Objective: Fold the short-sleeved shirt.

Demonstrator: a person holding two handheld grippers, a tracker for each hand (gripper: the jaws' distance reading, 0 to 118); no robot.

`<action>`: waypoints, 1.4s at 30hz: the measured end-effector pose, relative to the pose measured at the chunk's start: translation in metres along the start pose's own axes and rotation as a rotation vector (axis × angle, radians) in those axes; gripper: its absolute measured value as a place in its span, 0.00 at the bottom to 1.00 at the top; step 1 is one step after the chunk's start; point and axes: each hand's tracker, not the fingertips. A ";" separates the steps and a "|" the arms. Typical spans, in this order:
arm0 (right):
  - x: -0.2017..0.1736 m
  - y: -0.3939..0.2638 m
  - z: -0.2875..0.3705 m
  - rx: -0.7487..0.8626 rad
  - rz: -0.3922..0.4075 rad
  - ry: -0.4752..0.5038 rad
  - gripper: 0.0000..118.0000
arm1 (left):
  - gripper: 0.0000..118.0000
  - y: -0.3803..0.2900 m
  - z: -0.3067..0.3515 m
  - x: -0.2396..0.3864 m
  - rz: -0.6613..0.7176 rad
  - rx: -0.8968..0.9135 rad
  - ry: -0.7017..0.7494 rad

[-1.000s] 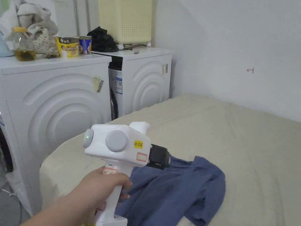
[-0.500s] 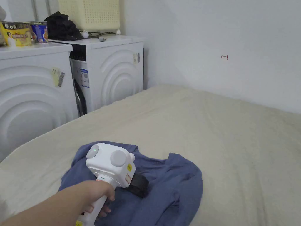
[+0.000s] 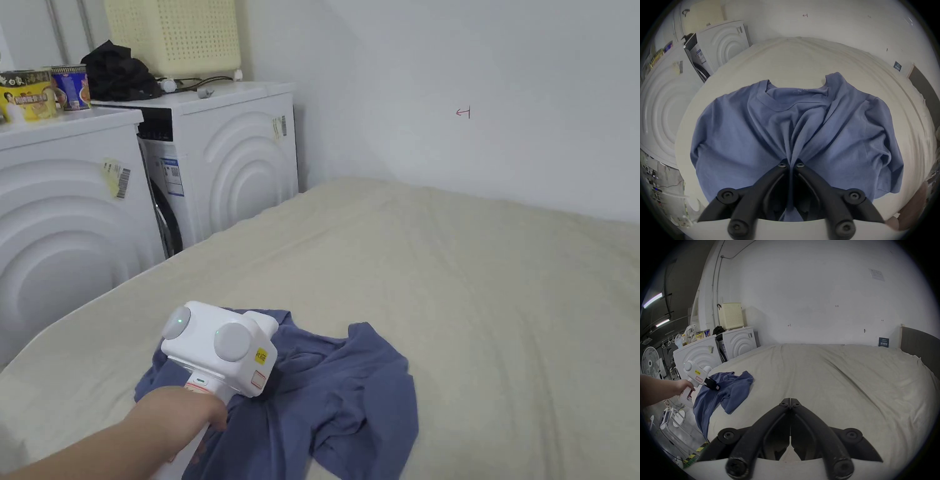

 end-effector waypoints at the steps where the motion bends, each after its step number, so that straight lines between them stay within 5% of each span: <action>1: 0.001 0.000 0.002 0.000 -0.003 -0.001 0.00 | 0.01 0.002 0.006 0.003 -0.010 0.004 0.016; 13: 0.039 0.025 0.053 0.097 -0.086 -0.019 0.00 | 0.01 0.046 0.198 0.007 -0.043 0.223 -0.045; 17: 0.047 0.030 0.076 0.133 -0.105 -0.034 0.00 | 0.01 0.078 0.301 0.053 -0.089 0.460 -0.135; 25: 0.082 0.044 0.130 0.234 -0.152 -0.100 0.00 | 0.01 0.113 0.419 0.215 -0.308 0.616 -0.451; 29: 0.106 0.045 0.153 0.271 -0.179 -0.164 0.00 | 0.01 0.117 0.400 0.304 -0.392 0.568 -0.583; 35: 0.143 0.030 0.172 0.253 -0.222 -0.244 0.00 | 0.01 0.096 0.247 0.442 -0.422 0.252 -0.727; 42: 0.176 0.005 0.173 0.203 -0.263 -0.302 0.00 | 0.02 0.037 0.054 0.539 -0.462 -0.163 -0.540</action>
